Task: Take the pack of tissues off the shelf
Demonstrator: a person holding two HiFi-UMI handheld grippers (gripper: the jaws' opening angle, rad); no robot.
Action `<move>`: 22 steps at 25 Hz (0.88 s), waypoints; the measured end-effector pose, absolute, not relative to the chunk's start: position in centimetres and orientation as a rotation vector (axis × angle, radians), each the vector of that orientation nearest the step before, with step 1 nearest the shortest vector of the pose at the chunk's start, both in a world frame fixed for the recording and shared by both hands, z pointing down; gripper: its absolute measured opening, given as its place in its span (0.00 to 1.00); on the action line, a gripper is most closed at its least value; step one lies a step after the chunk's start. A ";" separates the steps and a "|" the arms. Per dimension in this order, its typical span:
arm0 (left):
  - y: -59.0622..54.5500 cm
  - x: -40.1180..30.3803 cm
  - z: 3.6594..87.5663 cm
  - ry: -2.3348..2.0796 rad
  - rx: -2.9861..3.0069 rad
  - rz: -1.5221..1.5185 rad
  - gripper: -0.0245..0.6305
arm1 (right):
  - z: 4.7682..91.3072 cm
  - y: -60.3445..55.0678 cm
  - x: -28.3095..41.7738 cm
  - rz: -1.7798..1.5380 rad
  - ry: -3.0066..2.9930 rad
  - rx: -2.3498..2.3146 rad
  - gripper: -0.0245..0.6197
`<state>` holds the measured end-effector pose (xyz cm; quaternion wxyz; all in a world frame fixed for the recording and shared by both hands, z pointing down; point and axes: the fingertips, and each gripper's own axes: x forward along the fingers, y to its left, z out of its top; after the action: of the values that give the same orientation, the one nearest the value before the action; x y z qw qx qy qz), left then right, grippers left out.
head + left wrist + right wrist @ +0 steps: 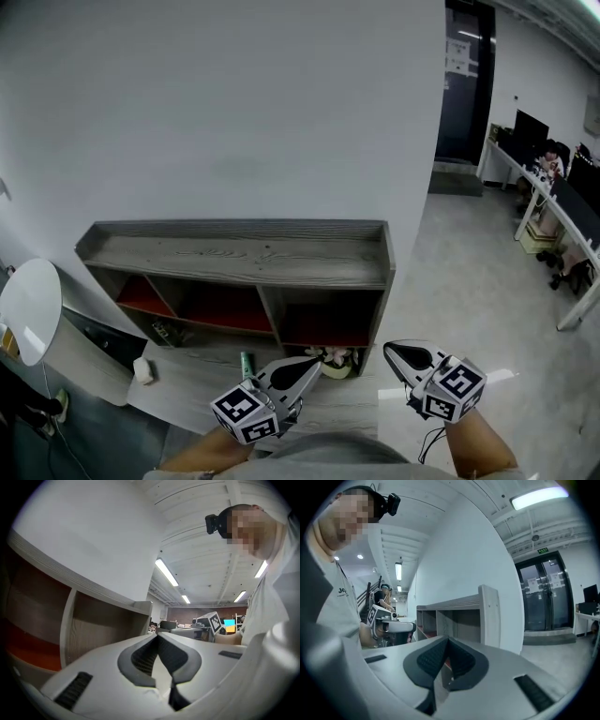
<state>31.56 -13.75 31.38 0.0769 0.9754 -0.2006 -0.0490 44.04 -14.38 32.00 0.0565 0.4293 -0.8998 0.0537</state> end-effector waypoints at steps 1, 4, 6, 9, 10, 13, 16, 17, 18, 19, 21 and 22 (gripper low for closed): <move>-13.4 31.9 31.6 -0.595 2.921 -0.149 0.06 | 32.2 -13.9 44.4 0.168 -2.728 1.312 0.06; -12.7 32.1 32.3 -0.567 2.925 -0.124 0.06 | 32.8 -12.6 44.6 0.196 -2.730 1.341 0.06; -12.4 31.8 32.5 -0.544 2.927 -0.106 0.06 | 33.3 -11.9 44.4 0.216 -2.732 1.357 0.06; -12.1 31.0 32.9 -0.526 2.929 -0.081 0.06 | 34.2 -11.1 44.0 0.251 -2.745 1.385 0.06; -12.0 30.7 33.0 -0.527 2.931 -0.077 0.06 | 34.3 -10.9 44.0 0.262 -2.756 1.393 0.06; -12.1 29.8 33.0 -0.538 2.931 -0.082 0.06 | 34.1 -10.9 43.9 0.275 -2.778 1.410 0.06; -12.5 29.3 32.9 -0.545 2.928 -0.099 0.06 | 33.3 -11.3 43.1 0.240 -2.777 1.398 0.06; -12.6 29.1 32.8 -0.547 2.929 -0.101 0.06 | 33.1 -11.5 42.8 0.228 -2.778 1.387 0.06; -12.6 29.0 32.8 -0.549 2.930 -0.100 0.06 | 33.1 -11.6 42.4 0.221 -2.780 1.376 0.05; -12.6 28.9 32.8 -0.552 2.930 -0.097 0.06 | 33.1 -11.8 42.1 0.216 -2.782 1.366 0.06; -12.6 28.7 32.8 -0.558 2.930 -0.092 0.06 | 33.4 -11.9 41.8 0.216 -2.783 1.351 0.06; -12.6 28.6 32.8 -0.562 2.931 -0.091 0.06 | 33.5 -12.0 41.8 0.217 -2.782 1.345 0.05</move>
<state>28.59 -12.61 32.83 0.0780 0.9787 -0.1875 -0.0302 41.75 -11.95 33.46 0.0217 0.4341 -0.8979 0.0700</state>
